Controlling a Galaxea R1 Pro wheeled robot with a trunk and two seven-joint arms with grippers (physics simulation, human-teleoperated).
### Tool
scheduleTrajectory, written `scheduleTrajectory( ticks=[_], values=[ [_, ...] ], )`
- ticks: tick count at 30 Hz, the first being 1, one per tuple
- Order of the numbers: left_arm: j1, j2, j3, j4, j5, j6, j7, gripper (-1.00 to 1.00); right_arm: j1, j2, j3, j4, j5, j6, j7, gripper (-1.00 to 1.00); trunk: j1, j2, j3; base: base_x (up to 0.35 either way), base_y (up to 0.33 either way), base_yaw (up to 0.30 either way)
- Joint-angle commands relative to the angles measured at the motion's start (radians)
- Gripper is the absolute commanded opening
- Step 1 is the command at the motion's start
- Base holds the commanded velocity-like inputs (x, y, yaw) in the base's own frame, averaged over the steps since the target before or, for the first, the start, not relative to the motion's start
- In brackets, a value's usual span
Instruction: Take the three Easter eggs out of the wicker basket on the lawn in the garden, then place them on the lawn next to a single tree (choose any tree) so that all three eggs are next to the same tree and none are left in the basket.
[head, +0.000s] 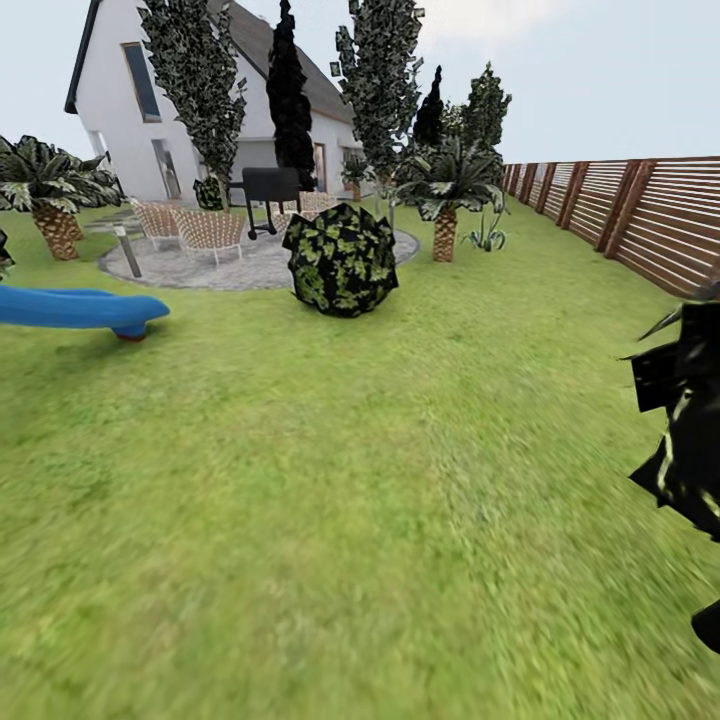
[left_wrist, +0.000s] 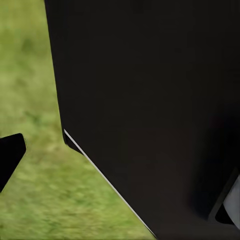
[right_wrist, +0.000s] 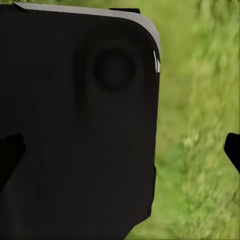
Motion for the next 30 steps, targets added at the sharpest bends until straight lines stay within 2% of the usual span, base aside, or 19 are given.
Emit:
scheduleTrajectory(
  ticks=[1, 26, 30],
  values=[
    [0.000, 0.000, 0.001, -0.001, 0.001, -0.001, 0.000, 1.00, 0.000, 0.000, 0.000, 0.001, 0.000, -0.003, 0.000, 1.00, 0.001, 0.000, -0.001, 0.303, 0.149, -0.057],
    [0.000, 0.000, 0.001, -0.001, 0.001, -0.001, 0.000, 1.00, 0.000, -0.001, 0.000, 0.001, 0.000, -0.003, -0.001, 1.00, 0.001, 0.000, -0.001, 0.304, 0.151, -0.240],
    [0.000, 0.000, 0.001, -0.001, 0.001, -0.001, 0.000, 1.00, 0.000, -0.003, 0.002, 0.002, 0.000, -0.001, 0.003, 1.00, 0.001, 0.000, -0.001, 0.303, 0.153, -0.091]
  ],
)
